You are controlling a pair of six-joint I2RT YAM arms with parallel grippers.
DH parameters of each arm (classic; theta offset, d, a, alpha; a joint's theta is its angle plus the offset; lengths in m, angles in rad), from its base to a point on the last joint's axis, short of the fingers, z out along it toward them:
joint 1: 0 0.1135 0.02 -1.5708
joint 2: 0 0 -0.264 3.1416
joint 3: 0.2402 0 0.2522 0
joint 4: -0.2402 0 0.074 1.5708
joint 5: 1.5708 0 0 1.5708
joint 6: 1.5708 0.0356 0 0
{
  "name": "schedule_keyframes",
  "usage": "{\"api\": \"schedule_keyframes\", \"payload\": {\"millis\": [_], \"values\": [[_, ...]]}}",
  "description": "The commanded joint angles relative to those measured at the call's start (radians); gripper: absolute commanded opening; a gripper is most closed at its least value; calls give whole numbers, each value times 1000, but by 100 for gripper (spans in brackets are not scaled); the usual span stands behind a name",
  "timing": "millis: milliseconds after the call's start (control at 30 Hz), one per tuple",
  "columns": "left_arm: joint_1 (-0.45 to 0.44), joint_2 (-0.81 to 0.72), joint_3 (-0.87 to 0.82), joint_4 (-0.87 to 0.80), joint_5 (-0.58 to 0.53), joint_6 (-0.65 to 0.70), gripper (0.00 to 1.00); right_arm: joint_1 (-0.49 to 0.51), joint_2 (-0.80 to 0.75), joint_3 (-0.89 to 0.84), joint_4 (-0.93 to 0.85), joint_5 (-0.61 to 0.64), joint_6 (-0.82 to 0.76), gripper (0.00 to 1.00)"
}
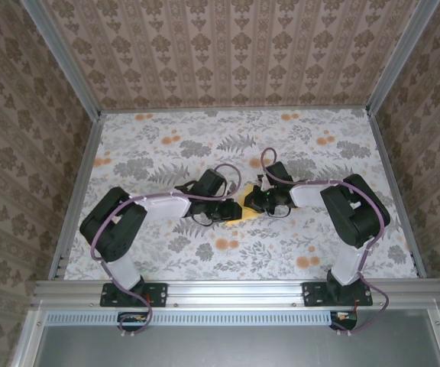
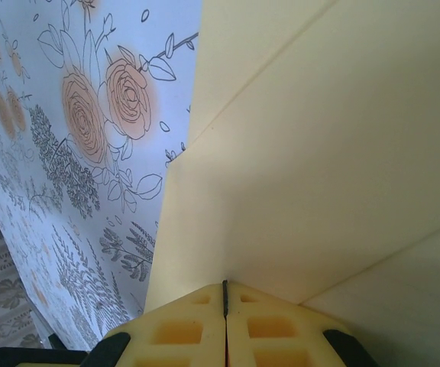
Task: Fold a paper plane with a square sheet of paper (pick it up from the middle)
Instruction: Fourth fold the wing at the center of the table.
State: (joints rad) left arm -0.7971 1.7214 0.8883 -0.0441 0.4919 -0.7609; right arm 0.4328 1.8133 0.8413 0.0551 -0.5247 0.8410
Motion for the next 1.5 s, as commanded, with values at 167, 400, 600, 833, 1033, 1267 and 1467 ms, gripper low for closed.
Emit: {"api": "schedule_keyframes", "payload": {"millis": [167,400,600,833,1033,1267,1467], "values": [[30,17,-49,33,-61,-43,21,1,40,-10,-28,58,11,7],[32,33,-51,2,-75,-43,19,-3,42,-8,-38,60,9,7],[36,35,-55,-40,-107,-41,18,-6,45,-11,-44,63,7,7],[41,33,-52,-64,-120,-37,16,-8,46,-11,-48,63,6,7],[35,-32,-54,-23,-69,-32,17,-9,45,-8,-54,63,5,7],[16,-78,-50,11,-32,-31,18,-11,47,-9,-54,63,4,7],[7,-4,-46,13,-30,-41,18,-11,54,-10,-55,63,6,7]]}}
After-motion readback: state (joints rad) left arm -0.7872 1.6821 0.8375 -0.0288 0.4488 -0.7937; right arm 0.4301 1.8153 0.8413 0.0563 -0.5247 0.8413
